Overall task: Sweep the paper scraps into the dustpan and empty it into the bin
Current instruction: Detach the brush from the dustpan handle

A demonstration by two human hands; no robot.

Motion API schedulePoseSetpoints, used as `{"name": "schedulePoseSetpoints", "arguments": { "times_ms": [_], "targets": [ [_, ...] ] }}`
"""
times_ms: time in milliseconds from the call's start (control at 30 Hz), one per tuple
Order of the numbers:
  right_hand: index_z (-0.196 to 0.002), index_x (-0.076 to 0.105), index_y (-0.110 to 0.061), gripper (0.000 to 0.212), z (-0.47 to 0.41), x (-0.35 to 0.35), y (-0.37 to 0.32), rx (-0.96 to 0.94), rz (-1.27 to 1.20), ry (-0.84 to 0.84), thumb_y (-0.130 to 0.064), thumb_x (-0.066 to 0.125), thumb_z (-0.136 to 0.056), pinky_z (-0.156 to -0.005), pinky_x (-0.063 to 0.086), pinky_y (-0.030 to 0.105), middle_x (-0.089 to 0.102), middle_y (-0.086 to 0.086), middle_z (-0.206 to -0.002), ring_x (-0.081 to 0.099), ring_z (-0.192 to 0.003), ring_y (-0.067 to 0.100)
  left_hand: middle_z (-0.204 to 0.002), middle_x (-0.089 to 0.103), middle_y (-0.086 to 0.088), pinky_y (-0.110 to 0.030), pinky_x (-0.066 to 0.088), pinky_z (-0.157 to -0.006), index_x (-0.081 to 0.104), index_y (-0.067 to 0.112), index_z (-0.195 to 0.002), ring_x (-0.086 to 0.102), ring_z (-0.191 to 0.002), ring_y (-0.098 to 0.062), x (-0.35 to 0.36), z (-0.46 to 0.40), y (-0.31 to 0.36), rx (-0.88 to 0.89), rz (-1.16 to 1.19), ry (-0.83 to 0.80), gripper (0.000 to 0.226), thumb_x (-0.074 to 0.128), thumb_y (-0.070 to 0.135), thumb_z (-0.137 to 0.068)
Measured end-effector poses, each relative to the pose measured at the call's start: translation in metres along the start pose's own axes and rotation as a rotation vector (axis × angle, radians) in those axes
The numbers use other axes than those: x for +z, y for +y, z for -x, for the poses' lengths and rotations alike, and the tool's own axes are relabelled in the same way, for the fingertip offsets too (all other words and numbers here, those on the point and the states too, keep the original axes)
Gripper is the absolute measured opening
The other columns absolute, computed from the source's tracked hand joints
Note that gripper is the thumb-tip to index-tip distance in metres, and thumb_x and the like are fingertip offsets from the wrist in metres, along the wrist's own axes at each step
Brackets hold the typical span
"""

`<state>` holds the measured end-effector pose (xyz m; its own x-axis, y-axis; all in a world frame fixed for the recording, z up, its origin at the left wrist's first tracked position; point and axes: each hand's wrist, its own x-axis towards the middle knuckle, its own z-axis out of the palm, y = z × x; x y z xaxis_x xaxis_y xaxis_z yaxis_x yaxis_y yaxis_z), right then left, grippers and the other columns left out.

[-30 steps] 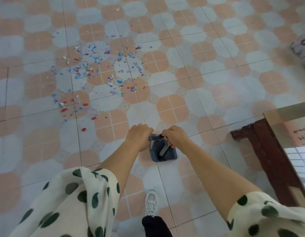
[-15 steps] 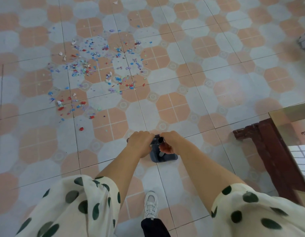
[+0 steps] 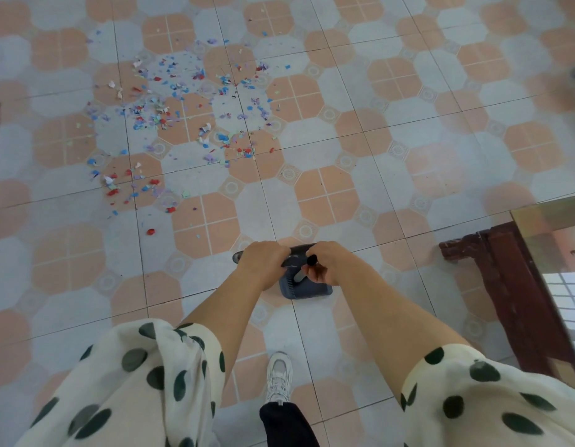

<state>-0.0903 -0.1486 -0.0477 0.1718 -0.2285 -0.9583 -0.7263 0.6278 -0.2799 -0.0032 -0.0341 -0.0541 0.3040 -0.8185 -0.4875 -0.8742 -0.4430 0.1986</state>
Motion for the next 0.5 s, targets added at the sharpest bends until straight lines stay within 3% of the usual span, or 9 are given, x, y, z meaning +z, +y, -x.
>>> {"name": "schedulePoseSetpoints", "arguments": {
  "times_ms": [167,233,333,500],
  "targets": [
    [-0.096,0.046,-0.002,0.008,0.001,-0.023,0.006,0.014,-0.032,0.007,0.0,0.038,-0.096,-0.031,0.04,0.015,0.052,0.015,-0.072,0.05,-0.048,0.015,-0.076,0.055,-0.007,-0.03,0.03,-0.056,0.047,0.016,-0.077,0.045,-0.064,-0.025,0.011,0.009,-0.007,-0.033,0.073,0.038,0.01,0.051,0.017,-0.086],
    [-0.11,0.044,-0.007,0.017,0.002,-0.029,0.01,0.006,-0.043,0.019,-0.001,0.043,-0.094,-0.032,0.04,0.015,0.052,0.015,-0.073,0.052,-0.038,0.014,-0.07,0.05,-0.003,-0.029,0.029,-0.054,0.048,0.016,-0.075,0.046,-0.063,-0.025,0.016,0.014,-0.011,-0.068,0.107,0.059,0.012,0.051,0.018,-0.086],
    [-0.096,0.045,-0.006,0.006,0.009,-0.035,0.012,-0.011,-0.034,0.003,-0.001,0.045,-0.094,-0.033,0.038,0.014,0.049,0.011,-0.07,0.049,-0.031,0.011,-0.069,0.05,0.0,-0.029,0.03,-0.055,0.048,0.018,-0.072,0.046,-0.062,-0.023,0.016,0.022,-0.018,-0.114,0.11,0.11,0.013,0.054,0.019,-0.084],
    [-0.081,0.045,-0.006,0.012,0.026,-0.026,0.01,-0.014,0.056,0.022,-0.001,0.046,-0.092,-0.032,0.035,0.014,0.048,0.009,-0.063,0.048,-0.034,0.01,-0.072,0.054,-0.002,-0.029,0.031,-0.059,0.047,0.02,-0.072,0.051,-0.067,-0.025,0.009,0.042,-0.038,-0.206,0.06,0.157,0.013,0.055,0.019,-0.083]
  ]
}}
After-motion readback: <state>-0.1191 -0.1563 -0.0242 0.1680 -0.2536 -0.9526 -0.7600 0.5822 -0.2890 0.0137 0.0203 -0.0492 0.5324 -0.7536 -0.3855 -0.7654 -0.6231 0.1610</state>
